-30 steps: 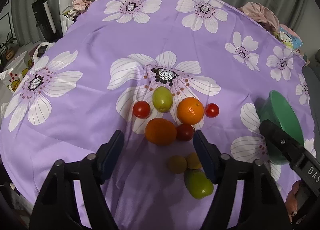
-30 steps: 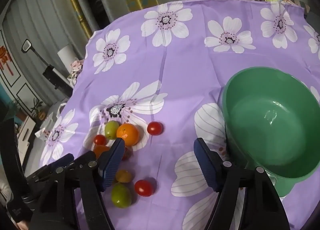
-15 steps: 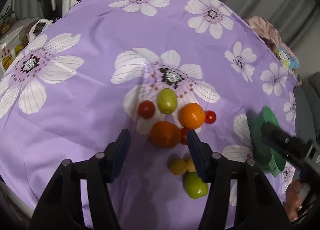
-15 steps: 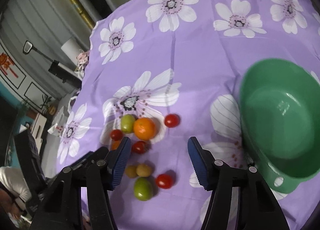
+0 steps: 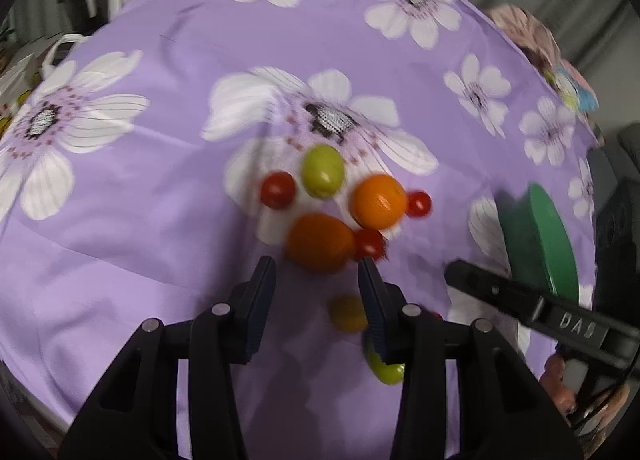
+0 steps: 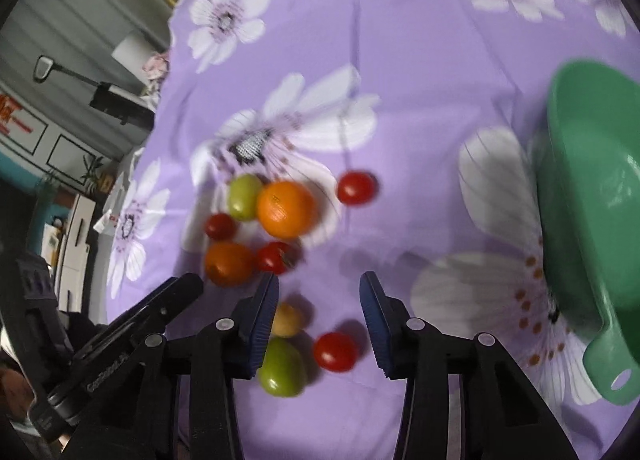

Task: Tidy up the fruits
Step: 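Move the right gripper toward the small yellow fruits beside the green fruit, then close the right gripper on a small yellow fruit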

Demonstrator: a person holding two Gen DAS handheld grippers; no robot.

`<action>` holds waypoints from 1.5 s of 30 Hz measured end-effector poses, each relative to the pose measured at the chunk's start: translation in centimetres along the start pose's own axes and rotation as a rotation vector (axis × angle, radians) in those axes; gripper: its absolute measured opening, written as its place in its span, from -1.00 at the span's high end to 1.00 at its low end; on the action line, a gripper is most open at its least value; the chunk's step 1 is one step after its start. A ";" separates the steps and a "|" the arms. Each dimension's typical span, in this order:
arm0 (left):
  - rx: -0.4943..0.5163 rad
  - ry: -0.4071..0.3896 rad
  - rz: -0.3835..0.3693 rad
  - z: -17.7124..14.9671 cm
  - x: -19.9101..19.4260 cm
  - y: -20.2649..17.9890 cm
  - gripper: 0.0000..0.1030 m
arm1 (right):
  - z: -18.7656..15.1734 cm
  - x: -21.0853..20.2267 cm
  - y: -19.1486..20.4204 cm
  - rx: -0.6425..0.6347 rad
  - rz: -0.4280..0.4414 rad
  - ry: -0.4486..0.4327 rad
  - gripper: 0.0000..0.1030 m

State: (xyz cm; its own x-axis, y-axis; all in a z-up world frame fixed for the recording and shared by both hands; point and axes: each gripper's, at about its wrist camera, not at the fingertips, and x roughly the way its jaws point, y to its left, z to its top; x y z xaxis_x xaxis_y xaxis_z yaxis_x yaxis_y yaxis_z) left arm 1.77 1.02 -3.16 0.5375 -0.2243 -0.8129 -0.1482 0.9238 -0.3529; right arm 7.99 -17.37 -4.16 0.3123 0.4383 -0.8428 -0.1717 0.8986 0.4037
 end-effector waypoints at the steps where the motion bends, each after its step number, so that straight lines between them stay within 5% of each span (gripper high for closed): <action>1: 0.014 0.016 0.002 -0.2 0.3 -0.3 0.19 | -0.1 -0.1 0.0 0.000 0.006 -0.002 0.13; 5: 0.038 0.062 0.015 -0.4 1.2 -0.6 0.19 | -0.4 -0.6 1.0 -0.058 0.031 0.003 0.14; 9: 0.034 0.084 0.014 -0.5 1.6 -0.4 0.19 | -0.5 0.9 1.2 -0.070 0.085 0.056 0.35; 22: 0.043 0.149 -0.078 -1.3 2.7 -1.2 0.18 | -0.4 2.7 0.0 0.022 0.169 0.141 0.35; 31: 0.038 0.150 -0.104 -1.6 2.9 -1.3 0.17 | -0.4 2.9 0.2 0.016 0.125 0.133 0.35; 45: 0.039 0.141 -0.090 -1.6 3.1 -1.3 0.48 | -0.6 3.9 -0.2 0.026 0.089 0.153 0.35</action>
State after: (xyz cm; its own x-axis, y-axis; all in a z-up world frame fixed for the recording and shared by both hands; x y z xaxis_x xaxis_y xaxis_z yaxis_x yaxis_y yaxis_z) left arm 2.35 -1.38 -5.94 0.4253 -0.3452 -0.8366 -0.0708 0.9089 -0.4110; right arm 8.71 -15.85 -7.70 0.1507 0.5104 -0.8466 -0.1671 0.8572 0.4871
